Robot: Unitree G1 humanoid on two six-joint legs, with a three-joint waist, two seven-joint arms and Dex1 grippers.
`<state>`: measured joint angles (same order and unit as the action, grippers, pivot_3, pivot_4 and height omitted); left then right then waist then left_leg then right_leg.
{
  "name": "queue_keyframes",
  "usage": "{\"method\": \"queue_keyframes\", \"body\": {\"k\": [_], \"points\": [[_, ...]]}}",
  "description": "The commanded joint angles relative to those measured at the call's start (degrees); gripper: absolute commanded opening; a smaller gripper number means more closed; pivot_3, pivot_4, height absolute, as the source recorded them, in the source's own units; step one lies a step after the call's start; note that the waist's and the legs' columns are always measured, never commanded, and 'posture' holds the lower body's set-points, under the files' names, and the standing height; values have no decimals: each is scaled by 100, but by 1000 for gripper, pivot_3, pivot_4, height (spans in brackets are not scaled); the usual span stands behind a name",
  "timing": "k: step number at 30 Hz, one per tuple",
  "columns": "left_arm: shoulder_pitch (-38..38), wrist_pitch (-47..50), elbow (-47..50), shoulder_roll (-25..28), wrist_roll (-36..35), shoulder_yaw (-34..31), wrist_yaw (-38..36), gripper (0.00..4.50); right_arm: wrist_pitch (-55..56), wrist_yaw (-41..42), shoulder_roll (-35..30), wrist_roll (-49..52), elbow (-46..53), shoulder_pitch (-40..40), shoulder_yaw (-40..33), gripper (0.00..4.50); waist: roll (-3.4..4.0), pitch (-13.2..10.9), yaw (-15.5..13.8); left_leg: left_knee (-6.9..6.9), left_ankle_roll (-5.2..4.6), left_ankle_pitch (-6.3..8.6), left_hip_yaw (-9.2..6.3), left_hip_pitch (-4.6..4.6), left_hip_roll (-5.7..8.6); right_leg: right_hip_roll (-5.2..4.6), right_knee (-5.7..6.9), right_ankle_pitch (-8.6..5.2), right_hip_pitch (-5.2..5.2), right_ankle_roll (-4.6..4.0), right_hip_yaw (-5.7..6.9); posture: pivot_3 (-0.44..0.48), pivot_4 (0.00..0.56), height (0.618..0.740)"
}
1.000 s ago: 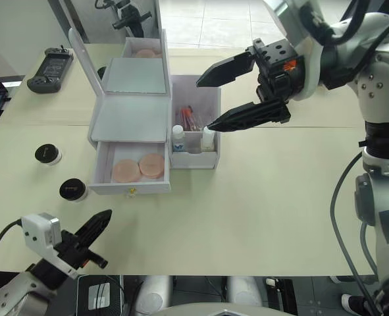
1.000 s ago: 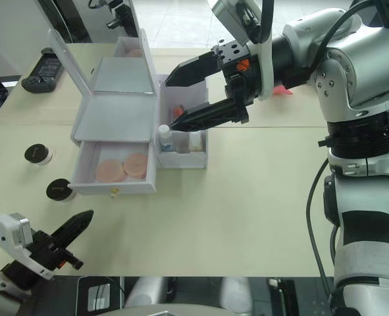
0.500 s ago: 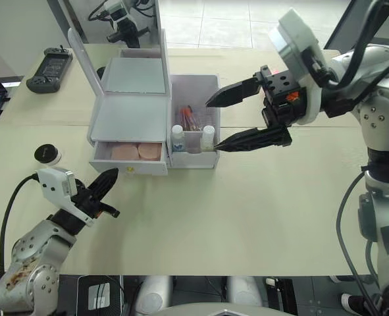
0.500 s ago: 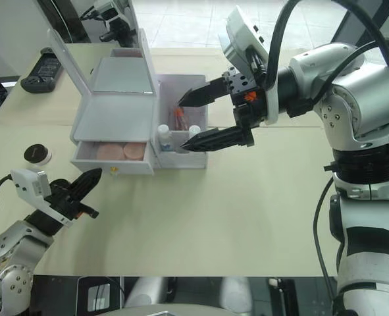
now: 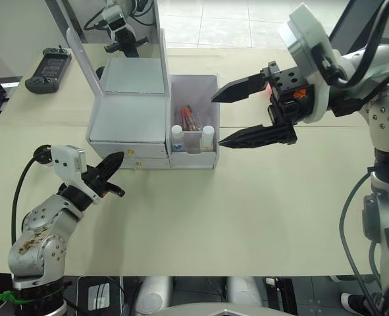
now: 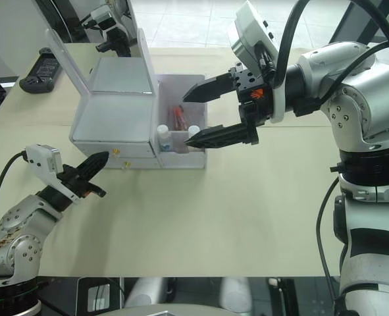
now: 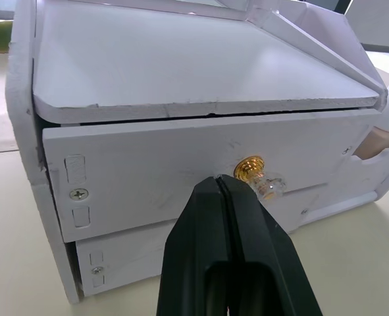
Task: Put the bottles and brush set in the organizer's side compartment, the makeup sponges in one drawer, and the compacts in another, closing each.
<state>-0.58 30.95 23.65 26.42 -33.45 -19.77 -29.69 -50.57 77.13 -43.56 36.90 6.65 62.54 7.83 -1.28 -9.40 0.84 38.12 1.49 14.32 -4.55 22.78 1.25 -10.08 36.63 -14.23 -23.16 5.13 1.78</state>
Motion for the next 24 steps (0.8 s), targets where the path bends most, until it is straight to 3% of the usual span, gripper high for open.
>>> {"method": "queue_keyframes", "body": {"k": [1, 24], "points": [[-140, -197, -40, 71, 78, 23, 2, 12, 32, -40, -66, 99, 122, 97, -239, 4500, 0, 0, -2, 0, -1, 0, 0, 0, 0, 0, 0, 0, 0, 0, 0, 0, 150, 740], [-553, -272, -437, 162, 350, 458, -93, 12, -34, -276, 45, 162, 157, 157, -205, 4500, 0, 0, -43, 6, -3, 2, -5, 4, 0, 0, 5, 0, 2, 0, 6, 0, 150, 740]]}}
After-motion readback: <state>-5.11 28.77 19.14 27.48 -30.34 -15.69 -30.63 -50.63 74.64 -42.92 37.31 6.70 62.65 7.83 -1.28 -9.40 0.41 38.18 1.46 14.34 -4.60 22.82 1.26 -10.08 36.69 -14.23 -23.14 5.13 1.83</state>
